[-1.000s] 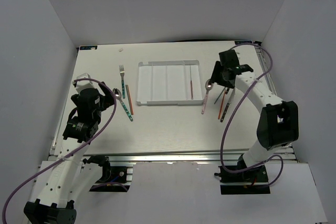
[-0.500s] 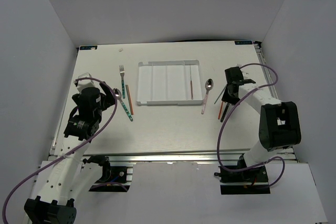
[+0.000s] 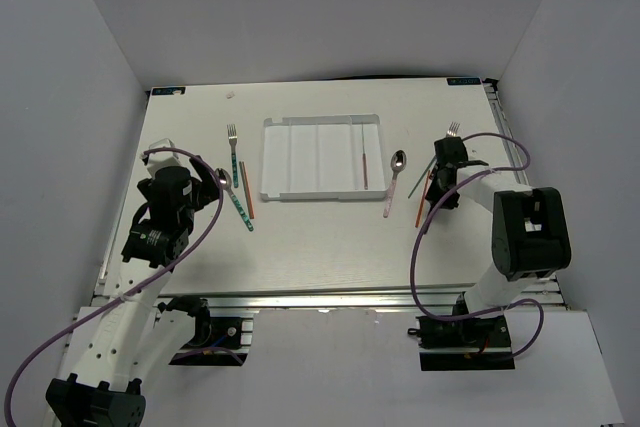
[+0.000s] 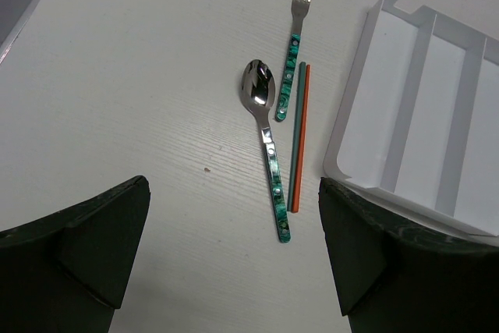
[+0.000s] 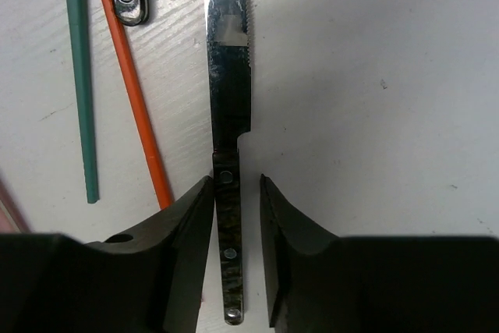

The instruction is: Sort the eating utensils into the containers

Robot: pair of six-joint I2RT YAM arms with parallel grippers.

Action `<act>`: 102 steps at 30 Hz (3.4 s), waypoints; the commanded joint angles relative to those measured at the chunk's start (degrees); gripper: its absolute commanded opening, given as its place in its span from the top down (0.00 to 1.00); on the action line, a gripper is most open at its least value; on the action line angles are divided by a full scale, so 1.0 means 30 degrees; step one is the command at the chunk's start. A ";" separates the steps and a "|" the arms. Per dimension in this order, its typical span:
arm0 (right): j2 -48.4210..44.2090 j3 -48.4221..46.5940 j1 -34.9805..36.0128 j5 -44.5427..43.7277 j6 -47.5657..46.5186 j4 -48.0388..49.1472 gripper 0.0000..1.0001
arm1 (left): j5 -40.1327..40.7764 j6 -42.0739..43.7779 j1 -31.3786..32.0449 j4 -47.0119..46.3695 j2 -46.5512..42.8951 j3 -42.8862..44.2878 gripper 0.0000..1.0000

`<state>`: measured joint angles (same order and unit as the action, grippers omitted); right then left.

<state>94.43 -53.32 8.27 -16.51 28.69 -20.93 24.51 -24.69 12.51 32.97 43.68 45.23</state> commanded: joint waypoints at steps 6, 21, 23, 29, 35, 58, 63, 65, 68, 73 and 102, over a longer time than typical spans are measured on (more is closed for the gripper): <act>0.0573 0.0546 -0.0296 -0.0296 0.0135 0.0502 0.77 | -0.0349 -0.0003 0.0106 -0.0033 -0.0029 -0.0078 0.02; -0.4406 -0.0213 -0.0941 0.2507 -0.1386 -0.0204 1.00 | -0.0407 -0.0003 0.0165 -0.0062 0.0029 -0.0077 0.02; -0.4176 -0.0681 -0.0854 0.4990 -0.1886 0.0938 1.00 | -0.0378 -0.0003 0.0136 -0.0063 0.0059 -0.0048 0.02; 0.0969 -0.7791 0.1277 0.7731 -0.3436 -0.1252 1.00 | -0.0115 -0.0032 0.0165 0.0026 0.0000 -0.0019 0.02; 0.6565 -1.6319 0.3655 0.5975 -0.3441 -0.4617 1.00 | 0.0267 -0.0120 0.0136 0.0201 -0.0059 -0.0019 0.02; 0.9333 -1.7119 0.4801 0.4010 -0.2560 -0.4744 0.66 | 0.0091 -0.0062 0.0136 0.0084 0.0088 -0.0019 0.02; 0.8954 -1.8027 0.4830 0.3688 -0.2823 -0.5152 0.24 | 0.0149 -0.0091 0.0136 0.0113 0.0117 -0.0019 0.02; 0.8312 -1.7912 0.4830 0.3194 -0.2824 -0.5153 0.12 | 0.0149 -0.0091 0.0165 0.0113 0.0088 -0.0019 0.02; 0.6705 -1.6773 0.4830 0.1386 -0.2504 -0.4629 0.11 | 0.0208 -0.0091 0.0136 0.0142 0.0088 -0.0019 0.02; 0.4999 -1.4512 0.4509 -0.0472 -0.1099 -0.4680 0.11 | 0.0237 -0.0091 0.0136 0.0113 0.0059 -0.0048 0.02; 0.1455 -0.4820 0.2633 -0.3345 0.1161 -0.4071 0.59 | -0.0026 -0.0062 0.0282 0.0084 0.0088 -0.0048 0.02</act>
<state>102.98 -69.78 16.14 -25.43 31.42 -36.12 24.62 -24.88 12.99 32.99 44.16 45.23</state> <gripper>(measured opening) 0.410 0.980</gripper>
